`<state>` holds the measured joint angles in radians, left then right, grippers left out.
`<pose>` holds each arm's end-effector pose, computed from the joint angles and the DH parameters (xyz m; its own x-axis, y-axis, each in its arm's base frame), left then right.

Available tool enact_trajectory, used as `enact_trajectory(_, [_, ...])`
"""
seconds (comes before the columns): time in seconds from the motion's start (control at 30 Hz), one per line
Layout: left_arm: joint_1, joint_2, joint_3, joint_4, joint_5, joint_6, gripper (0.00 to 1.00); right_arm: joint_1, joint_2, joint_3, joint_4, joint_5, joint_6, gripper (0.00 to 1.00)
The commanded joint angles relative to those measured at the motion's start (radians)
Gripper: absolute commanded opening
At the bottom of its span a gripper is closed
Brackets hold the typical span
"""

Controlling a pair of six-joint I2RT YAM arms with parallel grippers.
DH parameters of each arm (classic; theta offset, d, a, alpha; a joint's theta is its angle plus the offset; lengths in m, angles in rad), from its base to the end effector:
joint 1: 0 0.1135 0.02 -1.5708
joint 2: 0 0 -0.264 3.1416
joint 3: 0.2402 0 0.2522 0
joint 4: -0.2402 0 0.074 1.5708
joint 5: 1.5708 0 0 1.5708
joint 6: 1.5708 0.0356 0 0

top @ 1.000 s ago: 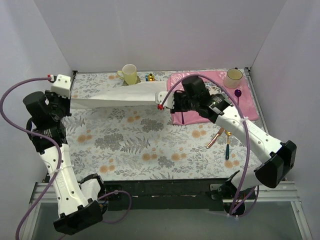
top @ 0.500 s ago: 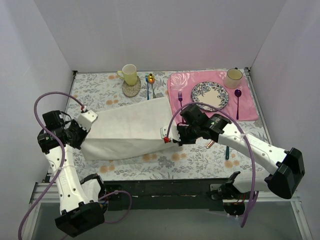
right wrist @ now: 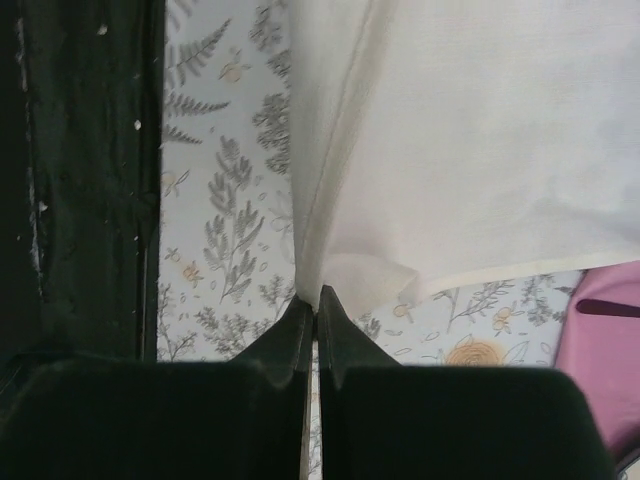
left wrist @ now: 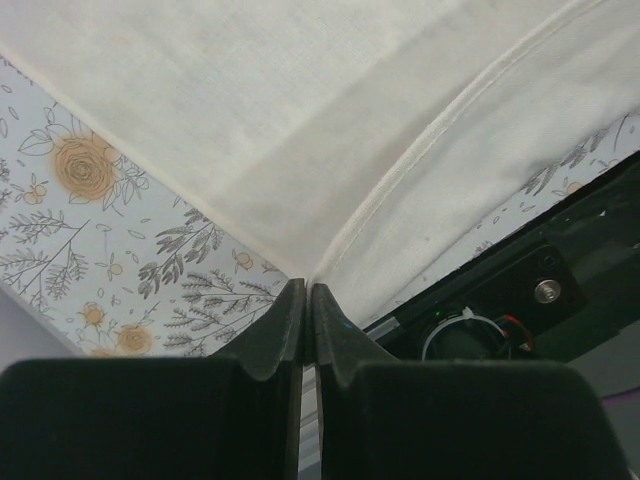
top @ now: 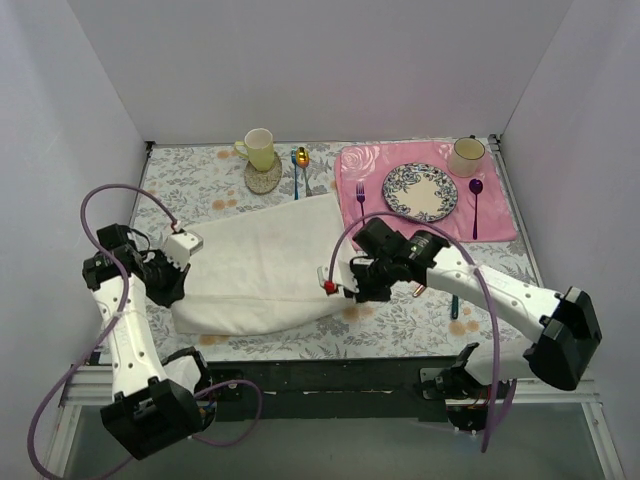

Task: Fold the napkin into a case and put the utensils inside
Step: Fold and flatten the napkin at the center of the board.

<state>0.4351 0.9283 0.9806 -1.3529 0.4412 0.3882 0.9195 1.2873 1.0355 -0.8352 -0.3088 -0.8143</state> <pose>0.1258 0.0417 0.2952 -0.9140 -0.0474 -0.4028 0.0737 0.9572 -0.2799 0.1421 0.2042 0.2685 0.2450 -0.8215 -0.5149 -0.9692 -0.1927 -0.1536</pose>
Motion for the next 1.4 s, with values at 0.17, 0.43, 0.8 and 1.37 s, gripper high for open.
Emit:
enact_trajectory(0.17, [0.005,0.234,0.141,0.271,0.053,-0.262,0.00,-0.200,0.322,0.458,-0.007,-0.016,-0.016,0.01])
enact_trajectory(0.43, [0.007,0.397,0.135,0.613,-0.048,-0.380,0.00,-0.251,0.589,0.658,0.016,0.082,-0.117,0.01])
enact_trajectory(0.8, [0.007,0.561,0.113,0.813,-0.045,-0.503,0.00,-0.288,0.776,0.865,0.077,0.155,-0.108,0.01])
enact_trajectory(1.37, [0.007,0.664,0.118,0.897,-0.070,-0.546,0.00,-0.291,0.874,0.923,0.157,0.241,-0.074,0.01])
